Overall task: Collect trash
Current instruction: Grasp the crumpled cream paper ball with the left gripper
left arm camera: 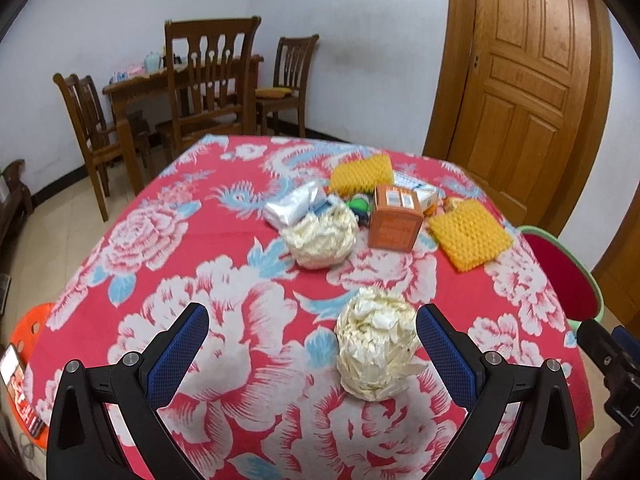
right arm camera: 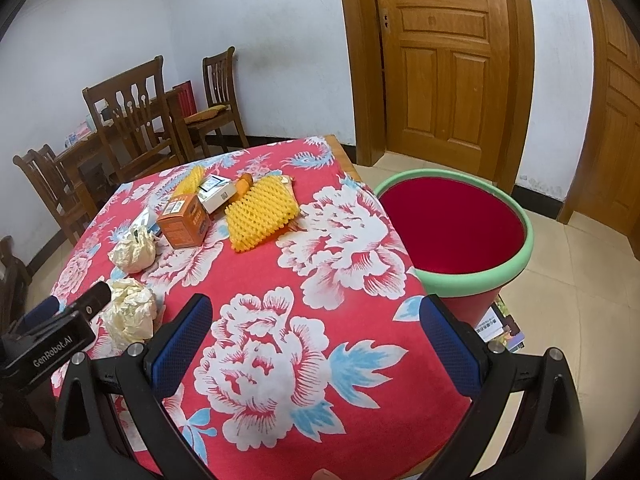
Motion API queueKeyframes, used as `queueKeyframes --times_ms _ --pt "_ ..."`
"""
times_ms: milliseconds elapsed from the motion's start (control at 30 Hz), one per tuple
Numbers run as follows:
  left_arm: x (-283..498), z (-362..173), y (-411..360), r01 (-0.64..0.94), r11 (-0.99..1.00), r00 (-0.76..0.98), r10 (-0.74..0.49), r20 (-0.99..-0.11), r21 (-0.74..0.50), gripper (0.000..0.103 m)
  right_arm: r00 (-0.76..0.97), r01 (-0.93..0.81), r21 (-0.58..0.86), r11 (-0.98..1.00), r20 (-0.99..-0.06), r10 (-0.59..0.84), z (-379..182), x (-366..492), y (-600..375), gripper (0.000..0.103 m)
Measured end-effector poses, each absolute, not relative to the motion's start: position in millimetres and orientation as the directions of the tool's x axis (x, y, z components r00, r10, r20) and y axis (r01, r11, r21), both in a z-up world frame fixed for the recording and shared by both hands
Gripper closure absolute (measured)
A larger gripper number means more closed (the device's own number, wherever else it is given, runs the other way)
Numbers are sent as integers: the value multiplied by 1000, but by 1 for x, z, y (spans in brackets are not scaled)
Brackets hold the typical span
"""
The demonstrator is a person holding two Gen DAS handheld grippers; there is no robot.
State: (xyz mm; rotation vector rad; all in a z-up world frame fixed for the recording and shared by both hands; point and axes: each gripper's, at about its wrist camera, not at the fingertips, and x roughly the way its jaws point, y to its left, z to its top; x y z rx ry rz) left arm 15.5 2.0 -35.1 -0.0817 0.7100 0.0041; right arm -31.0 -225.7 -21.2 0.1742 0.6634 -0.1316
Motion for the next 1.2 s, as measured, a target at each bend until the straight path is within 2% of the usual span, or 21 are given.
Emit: queueKeyframes --times_ms 267,367,467,633,700,1033,1200 --pt "23 -50 -8 27 994 714 -93 -694 -105 0 754 185 141 973 -655 -49 -31 -23 -230 2" --pt "23 -51 -15 82 989 700 -145 -699 -123 7 745 189 148 971 -666 -43 -34 -21 -233 2" --pt "25 -53 -21 121 984 681 -179 -710 -132 18 739 191 151 970 -673 -40 -37 -18 -234 2" --pt "31 -60 -23 156 972 630 -233 -741 -173 49 732 188 151 970 -681 -36 -38 -16 -235 2" --pt "31 -59 -22 159 971 633 -239 -736 -178 54 729 187 150 971 -683 -35 -38 -14 -235 2" --pt "37 -29 -12 192 962 669 -274 -691 -196 56 731 144 114 983 -682 -28 -25 1 -232 2" --pt "54 -13 -5 161 971 702 -239 -670 -178 56 733 107 81 991 -680 -24 -15 18 -229 2"
